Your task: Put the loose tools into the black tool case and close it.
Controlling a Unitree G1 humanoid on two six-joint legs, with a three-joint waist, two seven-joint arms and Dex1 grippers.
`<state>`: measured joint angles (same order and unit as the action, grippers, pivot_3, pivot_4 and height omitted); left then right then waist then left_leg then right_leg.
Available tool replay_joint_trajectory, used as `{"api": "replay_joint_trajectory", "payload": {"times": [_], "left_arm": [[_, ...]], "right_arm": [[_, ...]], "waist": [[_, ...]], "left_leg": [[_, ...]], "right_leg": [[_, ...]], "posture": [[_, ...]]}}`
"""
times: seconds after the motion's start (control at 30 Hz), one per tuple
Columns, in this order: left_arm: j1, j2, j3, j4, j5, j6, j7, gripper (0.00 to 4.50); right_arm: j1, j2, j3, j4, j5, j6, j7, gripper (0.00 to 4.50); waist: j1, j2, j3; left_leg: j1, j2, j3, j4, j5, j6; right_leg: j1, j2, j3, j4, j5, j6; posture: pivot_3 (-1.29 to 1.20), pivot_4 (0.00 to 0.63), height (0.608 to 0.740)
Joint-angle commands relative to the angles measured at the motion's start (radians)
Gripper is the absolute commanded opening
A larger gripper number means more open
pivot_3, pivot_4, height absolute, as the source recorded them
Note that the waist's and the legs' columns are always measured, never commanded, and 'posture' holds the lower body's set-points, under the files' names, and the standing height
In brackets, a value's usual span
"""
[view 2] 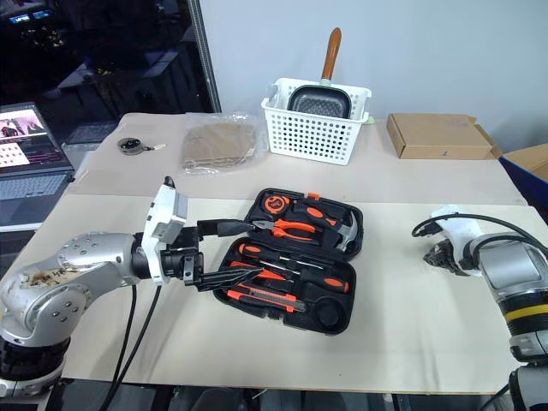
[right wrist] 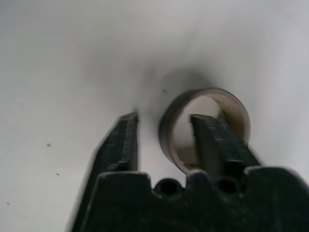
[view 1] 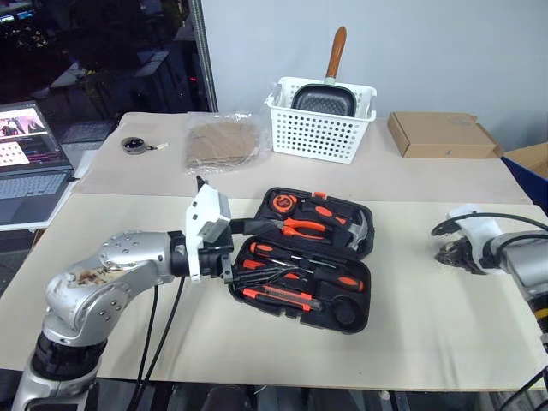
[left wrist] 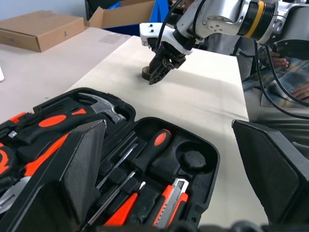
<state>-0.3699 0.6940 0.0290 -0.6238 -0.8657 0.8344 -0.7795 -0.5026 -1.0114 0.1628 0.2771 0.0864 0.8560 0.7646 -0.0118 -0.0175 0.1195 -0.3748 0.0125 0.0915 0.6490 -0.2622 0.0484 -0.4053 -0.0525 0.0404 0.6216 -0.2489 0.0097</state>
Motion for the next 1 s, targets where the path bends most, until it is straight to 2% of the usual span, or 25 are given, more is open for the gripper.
{"api": "replay_joint_trajectory", "payload": {"times": [0.03, 0.13, 0.27, 0.37, 0.47, 0.53, 0.77, 0.93, 1.0], "left_arm": [[0.026, 0.002, 0.032, -0.046, -0.010, -0.026, 0.016, 4.50], [0.048, 0.000, 0.044, -0.056, -0.025, -0.021, 0.033, 4.50], [0.080, 0.009, 0.058, -0.056, -0.006, -0.040, 0.031, 4.50], [0.122, 0.008, 0.081, -0.037, 0.028, -0.085, 0.028, 4.50], [0.157, 0.048, 0.105, -0.026, 0.028, -0.094, -0.011, 4.50], [0.173, 0.069, 0.114, -0.014, 0.038, -0.110, -0.033, 4.50], [0.175, 0.096, 0.104, 0.007, 0.068, -0.140, -0.073, 4.50], [0.220, 0.150, 0.153, -0.011, -0.015, -0.109, -0.169, 4.50], [0.242, 0.180, 0.168, -0.011, -0.024, -0.112, -0.201, 4.50]], "right_arm": [[-0.001, -0.023, -0.024, -0.010, -0.019, -0.046, 0.026, 0.06], [0.055, -0.040, -0.109, -0.135, 0.054, -0.065, 0.090, 0.01], [0.150, -0.073, -0.227, -0.424, 0.192, -0.053, 0.211, 0.01], [0.222, -0.081, -0.284, -0.749, 0.358, 0.071, 0.266, 0.01], [0.288, -0.095, -0.243, -0.998, 0.439, 0.135, 0.259, 0.01], [0.337, -0.116, -0.181, -1.107, 0.428, 0.137, 0.237, 0.01], [0.383, -0.133, -0.010, -1.172, 0.329, 0.095, 0.161, 0.01], [0.299, -0.078, 0.146, -1.070, 0.213, 0.061, 0.112, 0.01], [0.279, -0.067, 0.164, -1.051, 0.204, 0.054, 0.121, 0.01]], "waist": [[0.000, 0.000, 0.000], [0.001, 0.000, 0.000], [0.000, 0.002, 0.001], [-0.004, 0.003, 0.002], [0.000, 0.000, 0.004], [0.002, 0.000, 0.004], [0.010, -0.003, 0.005], [-0.005, -0.011, 0.009], [-0.011, -0.014, 0.009]], "left_leg": [[0.000, 0.000, 0.000, 0.000, 0.000, 0.000], [0.001, 0.000, 0.000, 0.000, 0.000, -0.001], [0.001, 0.000, -0.001, 0.000, 0.000, -0.001], [0.002, 0.000, 0.000, 0.000, 0.000, -0.001], [0.004, 0.002, -0.003, -0.001, 0.001, -0.002], [0.004, 0.002, -0.004, -0.001, 0.001, -0.002], [0.003, 0.000, 0.000, 0.002, 0.001, -0.002], [0.004, 0.002, -0.001, 0.002, 0.002, -0.003], [0.006, 0.003, -0.001, 0.002, 0.002, -0.004]], "right_leg": [[0.000, 0.000, 0.000, 0.000, 0.000, 0.000], [0.000, 0.000, 0.000, 0.002, 0.000, 0.000], [0.000, 0.000, 0.000, 0.003, 0.000, 0.000], [0.000, 0.000, 0.000, 0.004, 0.000, 0.000], [0.001, -0.001, -0.001, 0.004, 0.000, -0.001], [0.001, -0.002, -0.002, 0.005, 0.000, -0.002], [0.001, -0.006, -0.006, 0.004, 0.000, -0.001], [0.001, -0.005, -0.007, 0.005, -0.001, -0.003], [0.002, -0.005, -0.007, 0.006, -0.001, -0.005]], "posture": [[0.00, 0.150, 0.740], [0.00, 0.150, 0.740], [0.00, 0.150, 0.740], [0.00, 0.150, 0.740], [0.00, 0.150, 0.740], [0.00, 0.150, 0.740], [0.00, 0.150, 0.740], [0.00, 0.150, 0.740], [0.00, 0.150, 0.740]]}}
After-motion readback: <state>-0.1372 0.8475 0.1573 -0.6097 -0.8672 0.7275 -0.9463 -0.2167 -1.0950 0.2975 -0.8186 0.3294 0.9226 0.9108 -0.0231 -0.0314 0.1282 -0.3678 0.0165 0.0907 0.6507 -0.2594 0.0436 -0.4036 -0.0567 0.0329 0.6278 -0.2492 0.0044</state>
